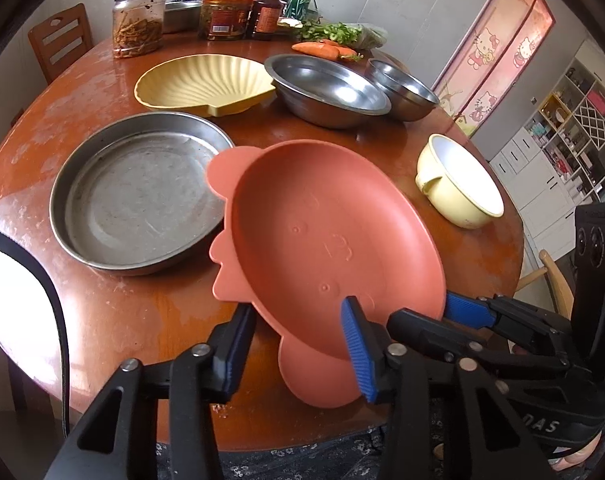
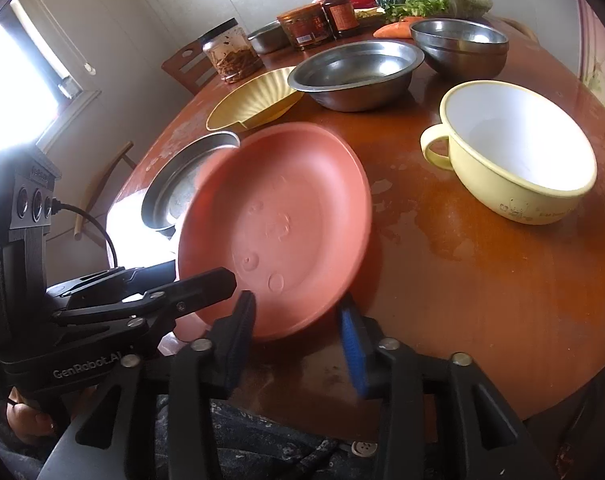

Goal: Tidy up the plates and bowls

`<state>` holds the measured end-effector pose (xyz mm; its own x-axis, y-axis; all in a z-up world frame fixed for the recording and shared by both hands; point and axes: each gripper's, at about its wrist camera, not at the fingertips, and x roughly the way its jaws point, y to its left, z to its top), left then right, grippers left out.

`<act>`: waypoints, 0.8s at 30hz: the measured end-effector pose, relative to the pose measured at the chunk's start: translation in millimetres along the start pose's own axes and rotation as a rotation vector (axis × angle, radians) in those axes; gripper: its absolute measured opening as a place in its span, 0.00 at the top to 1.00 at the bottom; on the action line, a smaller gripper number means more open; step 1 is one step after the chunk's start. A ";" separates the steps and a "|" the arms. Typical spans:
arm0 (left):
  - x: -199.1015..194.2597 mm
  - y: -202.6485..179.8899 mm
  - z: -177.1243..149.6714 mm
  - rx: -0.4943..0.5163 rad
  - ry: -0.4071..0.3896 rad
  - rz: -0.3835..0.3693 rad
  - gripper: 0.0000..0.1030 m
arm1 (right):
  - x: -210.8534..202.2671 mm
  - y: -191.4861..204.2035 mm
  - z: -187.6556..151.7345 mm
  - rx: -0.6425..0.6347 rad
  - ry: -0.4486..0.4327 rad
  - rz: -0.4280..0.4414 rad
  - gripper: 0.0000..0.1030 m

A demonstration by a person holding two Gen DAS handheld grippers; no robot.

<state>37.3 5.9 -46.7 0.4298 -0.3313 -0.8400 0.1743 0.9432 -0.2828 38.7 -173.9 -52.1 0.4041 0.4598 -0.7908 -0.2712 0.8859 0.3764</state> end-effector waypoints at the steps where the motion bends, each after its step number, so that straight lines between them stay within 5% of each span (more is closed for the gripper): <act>1: 0.5 -0.4 0.3 0.002 0.001 0.002 0.62 | -1.1 -0.6 -0.4 0.000 0.002 -0.001 0.50; 14: 1.7 7.8 4.3 0.003 -0.003 0.008 0.77 | -1.3 -26.9 21.4 -0.025 -0.054 -0.085 0.45; 19: 1.0 13.4 6.9 -0.003 -0.003 0.030 0.78 | 7.4 -23.6 37.3 -0.121 -0.065 -0.102 0.72; 24: -1.3 22.3 8.2 -0.019 -0.010 0.066 0.78 | 11.9 -15.8 39.5 -0.188 -0.053 -0.097 0.79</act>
<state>47.9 27.2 -48.0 0.4487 -0.2684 -0.8524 0.1284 0.9633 -0.2357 82.3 -180.0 -48.4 0.4800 0.3804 -0.7905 -0.3853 0.9010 0.1995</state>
